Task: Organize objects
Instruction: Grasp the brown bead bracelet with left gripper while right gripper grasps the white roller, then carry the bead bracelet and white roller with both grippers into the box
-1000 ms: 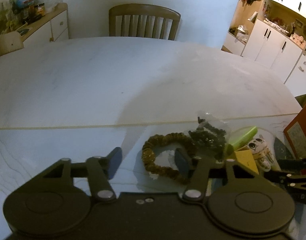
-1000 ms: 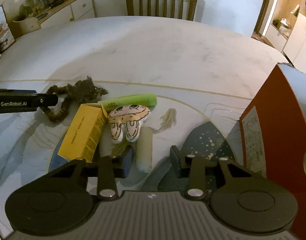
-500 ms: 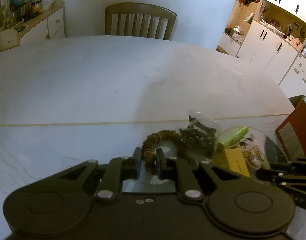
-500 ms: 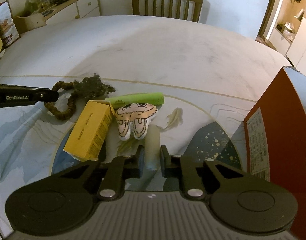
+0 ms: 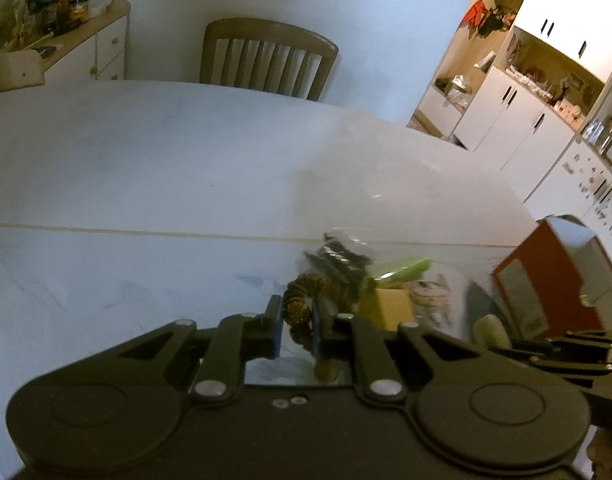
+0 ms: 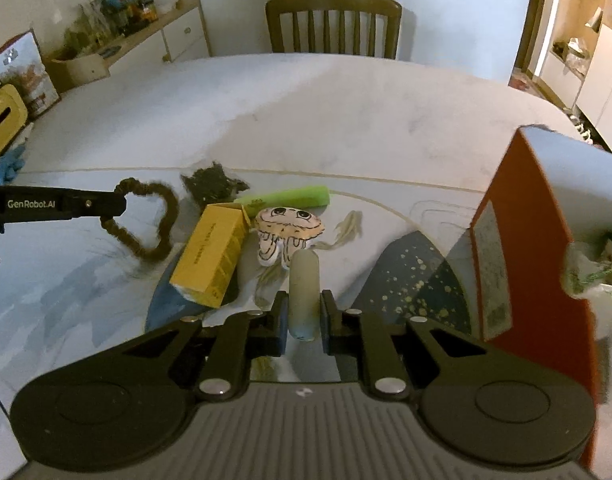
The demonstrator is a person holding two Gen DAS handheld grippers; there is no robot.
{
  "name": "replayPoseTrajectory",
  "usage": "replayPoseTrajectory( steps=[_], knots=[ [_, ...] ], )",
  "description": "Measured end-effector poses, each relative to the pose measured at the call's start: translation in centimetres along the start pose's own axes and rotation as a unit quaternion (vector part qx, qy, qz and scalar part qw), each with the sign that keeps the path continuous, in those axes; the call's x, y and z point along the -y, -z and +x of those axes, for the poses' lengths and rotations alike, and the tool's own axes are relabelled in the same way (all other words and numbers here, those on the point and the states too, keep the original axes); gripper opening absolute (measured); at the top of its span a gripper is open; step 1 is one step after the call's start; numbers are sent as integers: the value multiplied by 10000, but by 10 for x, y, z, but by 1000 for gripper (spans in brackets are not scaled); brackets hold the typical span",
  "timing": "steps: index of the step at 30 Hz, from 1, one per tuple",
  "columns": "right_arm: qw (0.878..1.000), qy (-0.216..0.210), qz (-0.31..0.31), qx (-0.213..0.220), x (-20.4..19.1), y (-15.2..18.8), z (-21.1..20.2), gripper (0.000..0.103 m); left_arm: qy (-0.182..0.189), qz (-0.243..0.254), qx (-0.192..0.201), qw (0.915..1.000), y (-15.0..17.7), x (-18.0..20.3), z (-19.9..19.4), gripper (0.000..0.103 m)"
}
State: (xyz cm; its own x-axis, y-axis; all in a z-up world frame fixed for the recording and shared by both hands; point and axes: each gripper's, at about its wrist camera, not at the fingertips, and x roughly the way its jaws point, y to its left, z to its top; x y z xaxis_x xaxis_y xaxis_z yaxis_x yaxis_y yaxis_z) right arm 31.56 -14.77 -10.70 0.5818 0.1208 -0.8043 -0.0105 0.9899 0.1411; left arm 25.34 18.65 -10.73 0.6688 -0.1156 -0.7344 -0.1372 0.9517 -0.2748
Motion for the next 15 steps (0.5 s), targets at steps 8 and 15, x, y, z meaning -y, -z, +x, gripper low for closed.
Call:
replayPoseTrajectory(
  steps=[8,15],
  knots=[
    [9995,-299,37,136,11,7,-44,15,331,-111,129,9993,3,36,-39,12],
    [9987,-377,41,334,38,14,-91,15,638,86,207,9977,1,93,-62,12]
  ],
)
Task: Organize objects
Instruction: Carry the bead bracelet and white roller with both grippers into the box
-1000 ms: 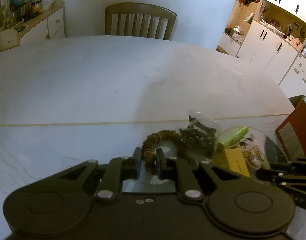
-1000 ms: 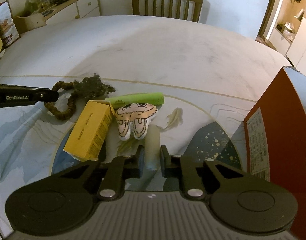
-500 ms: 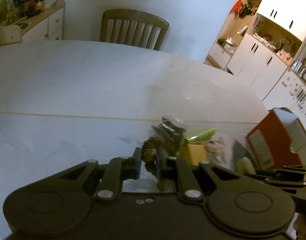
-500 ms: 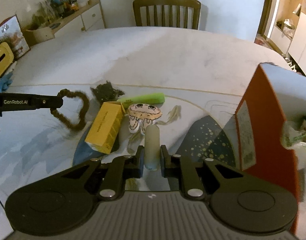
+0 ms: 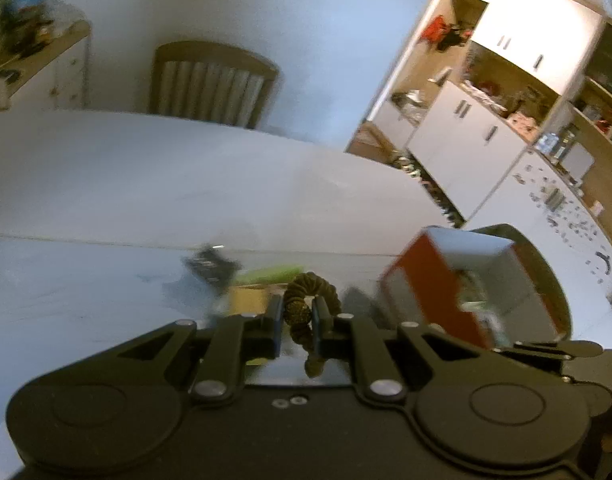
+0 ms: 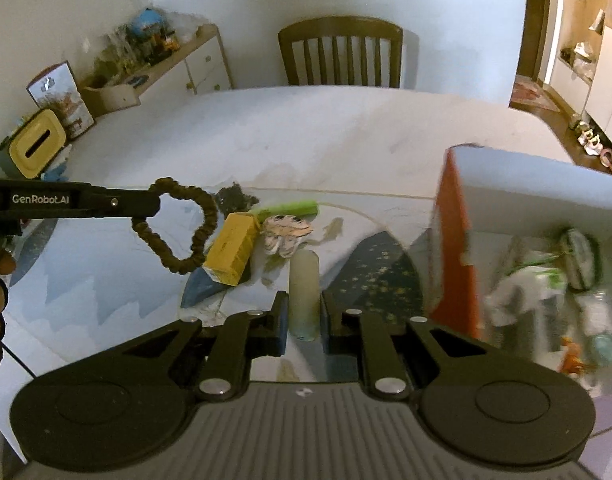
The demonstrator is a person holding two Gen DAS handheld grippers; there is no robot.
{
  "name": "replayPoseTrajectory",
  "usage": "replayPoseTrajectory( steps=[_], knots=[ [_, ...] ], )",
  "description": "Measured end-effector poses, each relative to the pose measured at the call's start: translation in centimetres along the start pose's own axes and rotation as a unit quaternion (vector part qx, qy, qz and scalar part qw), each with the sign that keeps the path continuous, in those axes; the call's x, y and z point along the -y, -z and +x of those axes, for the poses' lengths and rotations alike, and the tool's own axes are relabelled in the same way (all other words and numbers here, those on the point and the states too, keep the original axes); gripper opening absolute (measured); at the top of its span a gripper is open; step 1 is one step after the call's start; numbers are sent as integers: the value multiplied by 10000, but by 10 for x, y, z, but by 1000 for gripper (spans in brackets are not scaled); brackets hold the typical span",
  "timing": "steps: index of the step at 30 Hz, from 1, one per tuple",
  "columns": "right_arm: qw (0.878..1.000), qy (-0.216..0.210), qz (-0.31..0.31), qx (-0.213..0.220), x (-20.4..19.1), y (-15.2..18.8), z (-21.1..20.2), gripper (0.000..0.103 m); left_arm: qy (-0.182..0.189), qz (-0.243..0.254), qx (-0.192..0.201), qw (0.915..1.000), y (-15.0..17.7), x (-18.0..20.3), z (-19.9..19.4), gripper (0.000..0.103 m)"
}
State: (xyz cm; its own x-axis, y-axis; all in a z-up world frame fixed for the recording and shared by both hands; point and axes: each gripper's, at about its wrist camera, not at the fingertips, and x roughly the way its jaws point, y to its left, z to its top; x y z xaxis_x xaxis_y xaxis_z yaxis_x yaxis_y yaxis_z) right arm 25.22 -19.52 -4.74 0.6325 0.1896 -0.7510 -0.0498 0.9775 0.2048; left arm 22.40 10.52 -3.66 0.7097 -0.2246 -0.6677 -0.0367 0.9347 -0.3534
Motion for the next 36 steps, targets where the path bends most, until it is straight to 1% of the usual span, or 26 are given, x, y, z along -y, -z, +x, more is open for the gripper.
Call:
replayPoseTrajectory(
  steps=[5,10,13,15,21,27,36],
  knots=[
    [9997,68,85,200,30,3,-31,15,265,267,57,9993,-4,51,-2,12],
    [9989,227,235,346,66,8,-53,15,542,511,74,9972,-9,99,7,12],
    [9980,354,313,420,89,13,-62,15,584,780,103,9952,-10,127,15,12],
    [9973,451,382,445,106,16,-66,15,626,870,65,9942,-9,144,24,12],
    [9943,759,565,483,151,27,-72,15,803,1106,-52,9906,-11,192,49,12],
    [9910,1038,743,411,197,37,-65,15,879,1417,-382,9853,-4,229,84,12],
    [9897,1210,737,210,239,44,-45,15,915,1860,-738,9755,12,269,129,13]
  ],
)
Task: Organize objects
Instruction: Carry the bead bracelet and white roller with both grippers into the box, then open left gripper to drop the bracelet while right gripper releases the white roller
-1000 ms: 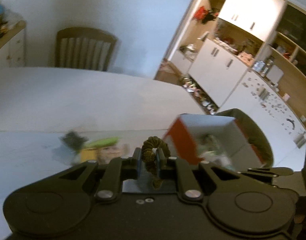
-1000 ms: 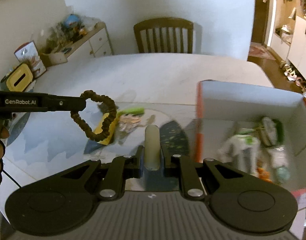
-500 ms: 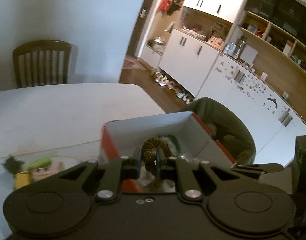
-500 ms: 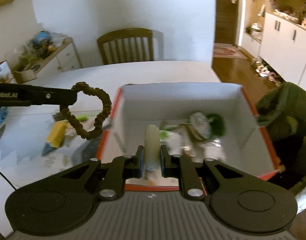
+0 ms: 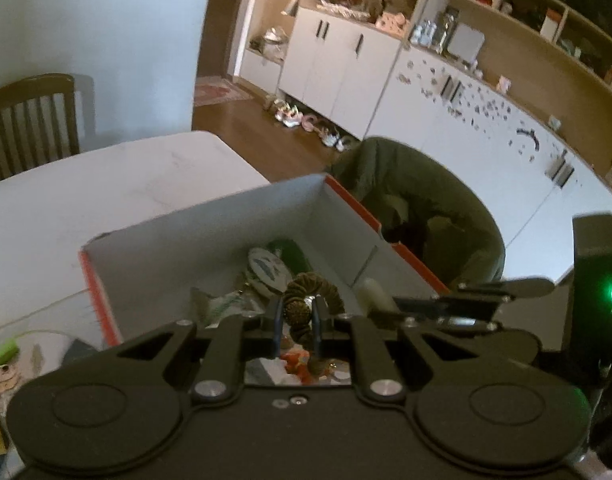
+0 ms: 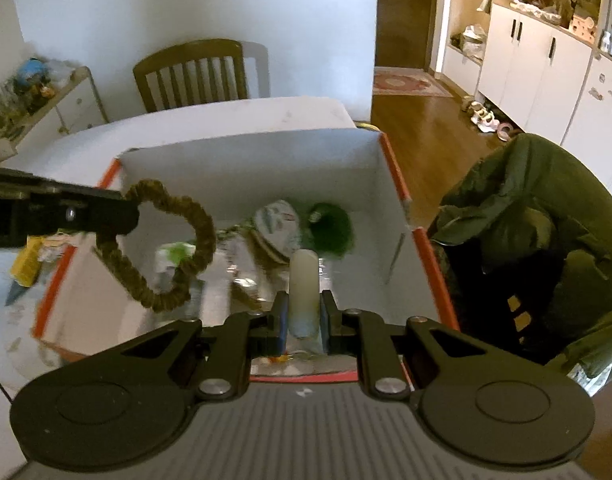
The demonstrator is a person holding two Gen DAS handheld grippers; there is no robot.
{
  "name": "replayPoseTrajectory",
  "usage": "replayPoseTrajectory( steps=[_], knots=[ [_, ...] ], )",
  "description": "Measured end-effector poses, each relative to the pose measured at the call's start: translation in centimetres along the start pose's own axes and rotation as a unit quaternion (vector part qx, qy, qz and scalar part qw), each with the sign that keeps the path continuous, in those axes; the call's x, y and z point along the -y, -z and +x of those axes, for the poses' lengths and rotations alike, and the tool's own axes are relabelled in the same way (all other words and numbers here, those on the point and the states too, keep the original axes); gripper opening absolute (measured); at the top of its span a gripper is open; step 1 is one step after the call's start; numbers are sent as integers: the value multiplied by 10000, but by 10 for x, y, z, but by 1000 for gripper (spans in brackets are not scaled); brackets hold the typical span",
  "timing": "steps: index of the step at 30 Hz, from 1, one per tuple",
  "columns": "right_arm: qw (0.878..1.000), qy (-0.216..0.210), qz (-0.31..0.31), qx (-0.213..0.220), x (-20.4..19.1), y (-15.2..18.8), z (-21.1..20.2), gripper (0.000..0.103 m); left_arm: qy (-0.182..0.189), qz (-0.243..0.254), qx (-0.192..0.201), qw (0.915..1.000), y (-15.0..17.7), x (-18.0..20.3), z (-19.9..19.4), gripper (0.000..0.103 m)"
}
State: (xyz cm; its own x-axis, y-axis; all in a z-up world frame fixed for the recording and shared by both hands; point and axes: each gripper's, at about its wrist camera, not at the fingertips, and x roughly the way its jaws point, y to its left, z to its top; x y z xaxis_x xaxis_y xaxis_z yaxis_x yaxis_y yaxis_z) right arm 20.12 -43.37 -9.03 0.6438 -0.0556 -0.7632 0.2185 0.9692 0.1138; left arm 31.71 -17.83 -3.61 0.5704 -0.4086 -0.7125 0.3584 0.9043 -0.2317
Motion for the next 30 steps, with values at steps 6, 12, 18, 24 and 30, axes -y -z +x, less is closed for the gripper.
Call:
replayPoseTrajectory(
  steps=[6,12,18,24,30],
  knots=[
    [9997,-24,-92,-214,13,-5,23,15,-114,87,-285,9995,4,3,31,13],
    [9986,-116,-252,-440,11,-6,42,15,-220,110,-592,9979,8,-4,56,13],
    [9977,-190,-357,-551,12,-5,53,15,-313,77,-803,9963,9,-10,75,13],
    [9967,-281,-393,-645,13,-5,57,15,-454,199,-1041,9933,11,-8,92,13],
    [9967,-353,-395,-618,16,-5,51,16,-534,305,-1277,9899,12,-8,102,13]
  ],
)
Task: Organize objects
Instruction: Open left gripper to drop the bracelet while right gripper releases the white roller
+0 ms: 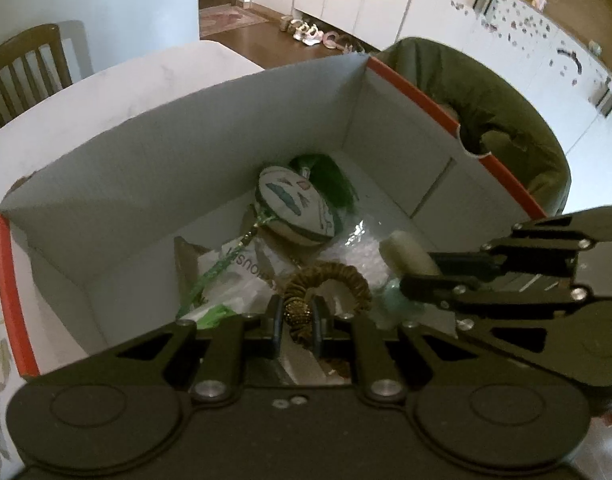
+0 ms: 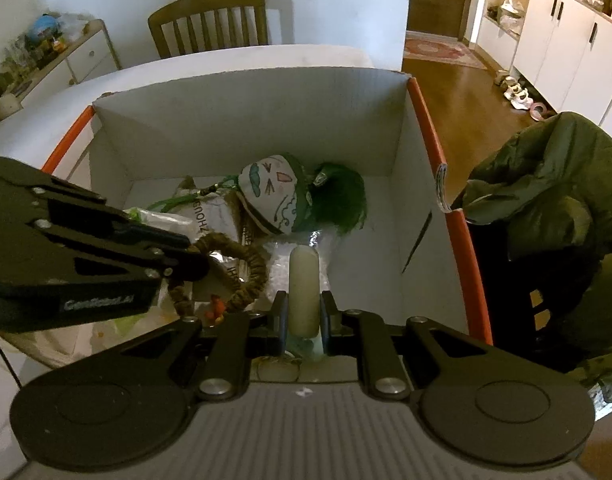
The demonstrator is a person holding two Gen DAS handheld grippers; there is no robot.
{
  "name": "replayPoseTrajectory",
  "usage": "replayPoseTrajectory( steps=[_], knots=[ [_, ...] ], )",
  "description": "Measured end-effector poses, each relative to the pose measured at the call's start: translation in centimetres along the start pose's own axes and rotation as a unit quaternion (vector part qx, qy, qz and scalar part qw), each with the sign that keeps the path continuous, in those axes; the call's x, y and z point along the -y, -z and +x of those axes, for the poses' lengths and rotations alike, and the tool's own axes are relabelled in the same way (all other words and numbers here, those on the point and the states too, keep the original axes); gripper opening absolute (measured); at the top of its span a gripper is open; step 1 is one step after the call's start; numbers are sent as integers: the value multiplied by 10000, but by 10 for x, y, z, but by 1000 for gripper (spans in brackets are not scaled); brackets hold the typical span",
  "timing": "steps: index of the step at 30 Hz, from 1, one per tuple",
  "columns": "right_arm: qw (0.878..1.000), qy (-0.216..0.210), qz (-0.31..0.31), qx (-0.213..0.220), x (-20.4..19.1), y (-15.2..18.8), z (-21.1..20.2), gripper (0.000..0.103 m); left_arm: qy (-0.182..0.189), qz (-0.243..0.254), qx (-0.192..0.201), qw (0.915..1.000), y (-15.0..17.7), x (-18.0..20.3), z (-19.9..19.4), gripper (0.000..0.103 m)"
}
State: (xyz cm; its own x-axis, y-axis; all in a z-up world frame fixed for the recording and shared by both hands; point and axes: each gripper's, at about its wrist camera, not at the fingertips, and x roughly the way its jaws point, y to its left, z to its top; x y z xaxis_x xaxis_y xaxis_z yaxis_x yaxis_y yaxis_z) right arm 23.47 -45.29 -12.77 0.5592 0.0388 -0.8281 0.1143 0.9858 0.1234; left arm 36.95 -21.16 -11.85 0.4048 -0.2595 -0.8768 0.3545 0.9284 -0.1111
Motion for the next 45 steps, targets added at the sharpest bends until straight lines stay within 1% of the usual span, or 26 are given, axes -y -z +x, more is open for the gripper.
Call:
replayPoseTrajectory(
  steps=[2,4,6,8,9,11,13,14,16,20,23,25,27,29,34,37,41,43,45],
  knots=[
    [10000,-31,-25,30,0,0,-3,16,-24,51,-172,9998,-1,1,4,13],
    [10000,-47,1,73,2,-1,-7,16,-43,85,-224,9997,-1,2,6,17],
    [9999,-107,44,92,4,-1,-10,16,-46,103,-247,9996,-2,2,6,17],
    [9998,-154,75,114,5,-1,-13,16,-66,85,-228,9997,-2,2,5,20],
    [9997,-183,96,128,6,0,-14,16,-71,86,-183,9998,-2,2,4,24],
    [9995,-216,154,172,7,1,-18,16,-76,103,-99,9999,0,4,2,28],
    [9992,-246,196,232,8,2,-23,16,-114,90,-37,9999,2,4,-2,36],
    [9991,-270,209,258,8,3,-25,16,-86,85,20,9999,3,4,-4,38],
    [9987,-328,213,316,7,4,-30,16,-36,95,119,9999,4,5,-10,47],
    [9974,-474,294,450,7,5,-41,16,14,92,304,9995,9,10,-24,50],
    [9964,-528,367,558,7,6,-51,16,97,63,459,9989,10,11,-38,56],
    [9957,-546,406,632,8,7,-59,16,88,67,576,9983,11,12,-45,60],
    [9950,-599,425,679,8,8,-66,17,90,41,683,9976,12,13,-51,60],
    [9946,-605,428,722,6,10,-73,23,72,-12,781,9969,16,10,-60,61],
    [9930,-650,382,906,0,13,-89,32,72,-119,1011,9948,24,6,-83,69],
    [9921,-627,353,1029,-4,15,-97,51,19,-106,1162,9932,30,4,-97,73],
    [9912,-626,295,1125,-11,18,-107,52,54,-201,1364,9904,38,0,-117,75],
    [9908,-664,298,1138,-15,18,-110,52,36,-209,1491,9886,43,-2,-128,81],
    [9905,-672,268,1172,-21,17,-113,52,19,-281,1571,9872,46,-6,-136,83]
  ],
)
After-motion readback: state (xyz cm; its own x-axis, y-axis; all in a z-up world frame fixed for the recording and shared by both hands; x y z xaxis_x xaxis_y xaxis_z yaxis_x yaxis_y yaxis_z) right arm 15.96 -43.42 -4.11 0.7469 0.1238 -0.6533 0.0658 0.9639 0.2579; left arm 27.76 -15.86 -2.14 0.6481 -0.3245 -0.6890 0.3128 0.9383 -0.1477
